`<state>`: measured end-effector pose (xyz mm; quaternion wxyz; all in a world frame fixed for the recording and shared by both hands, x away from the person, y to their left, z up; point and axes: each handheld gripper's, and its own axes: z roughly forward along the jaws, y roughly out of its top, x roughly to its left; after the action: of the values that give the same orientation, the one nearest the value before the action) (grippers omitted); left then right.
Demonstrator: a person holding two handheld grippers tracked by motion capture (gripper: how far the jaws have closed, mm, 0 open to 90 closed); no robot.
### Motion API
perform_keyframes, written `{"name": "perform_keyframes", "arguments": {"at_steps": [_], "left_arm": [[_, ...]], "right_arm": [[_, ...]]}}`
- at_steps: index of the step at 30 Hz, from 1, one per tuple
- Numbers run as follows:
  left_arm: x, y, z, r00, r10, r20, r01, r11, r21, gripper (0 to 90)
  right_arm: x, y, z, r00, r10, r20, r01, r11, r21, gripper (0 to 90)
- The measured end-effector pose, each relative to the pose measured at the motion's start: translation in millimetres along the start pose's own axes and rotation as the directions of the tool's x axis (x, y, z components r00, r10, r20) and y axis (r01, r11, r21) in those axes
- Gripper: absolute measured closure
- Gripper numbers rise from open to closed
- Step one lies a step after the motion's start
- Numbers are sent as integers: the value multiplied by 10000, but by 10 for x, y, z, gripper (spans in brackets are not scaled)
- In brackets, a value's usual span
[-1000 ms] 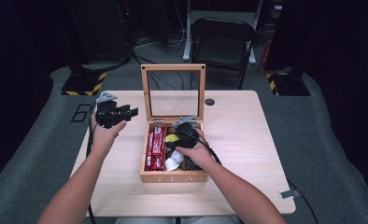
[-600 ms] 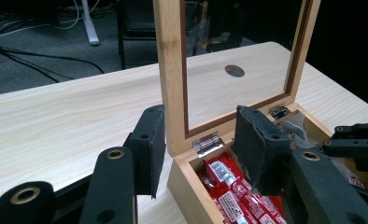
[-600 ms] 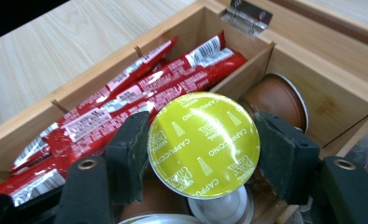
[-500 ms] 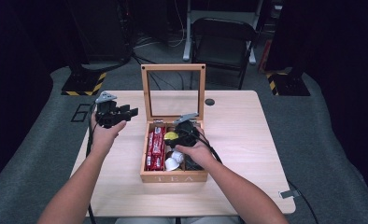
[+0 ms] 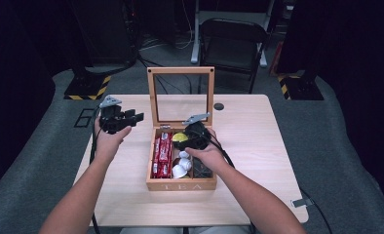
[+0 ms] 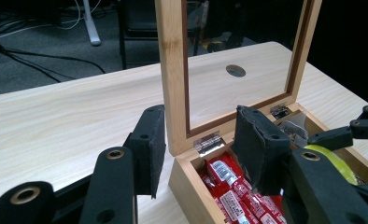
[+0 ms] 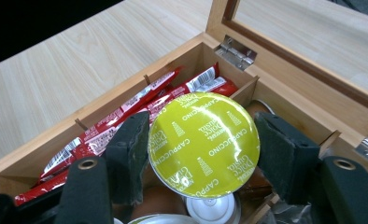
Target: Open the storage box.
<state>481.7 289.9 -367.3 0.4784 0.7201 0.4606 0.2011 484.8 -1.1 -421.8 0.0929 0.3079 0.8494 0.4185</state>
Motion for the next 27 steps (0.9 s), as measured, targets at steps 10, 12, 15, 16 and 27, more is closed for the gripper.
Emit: {"name": "perform_keyframes", "arguments": {"at_steps": [10, 12, 15, 16, 27], "left_arm": [[-6, -4, 20, 10000, -24, -11, 24, 10000, 37, 535], [-10, -4, 28, 10000, 10, 9, -10, 10000, 74, 535], [-24, -4, 35, 10000, -16, -12, 16, 10000, 31, 535], [-25, -3, 31, 10000, 10, -5, -10, 10000, 22, 535], [-32, -2, 54, 10000, 11, 0, -11, 10000, 78, 535]], "right_arm": [[-49, 54, -155, 9999, 29, 149, -27, 9999, -134, 375], [-55, 61, -183, 9998, -30, 177, 34, 9998, -194, 375], [-65, 68, -235, 9996, -40, 269, 45, 9998, -195, 375], [-84, 70, -266, 9995, -153, 291, 160, 9996, -231, 375], [-163, 38, -416, 9985, -3, 543, 18, 9996, -289, 376]]}}
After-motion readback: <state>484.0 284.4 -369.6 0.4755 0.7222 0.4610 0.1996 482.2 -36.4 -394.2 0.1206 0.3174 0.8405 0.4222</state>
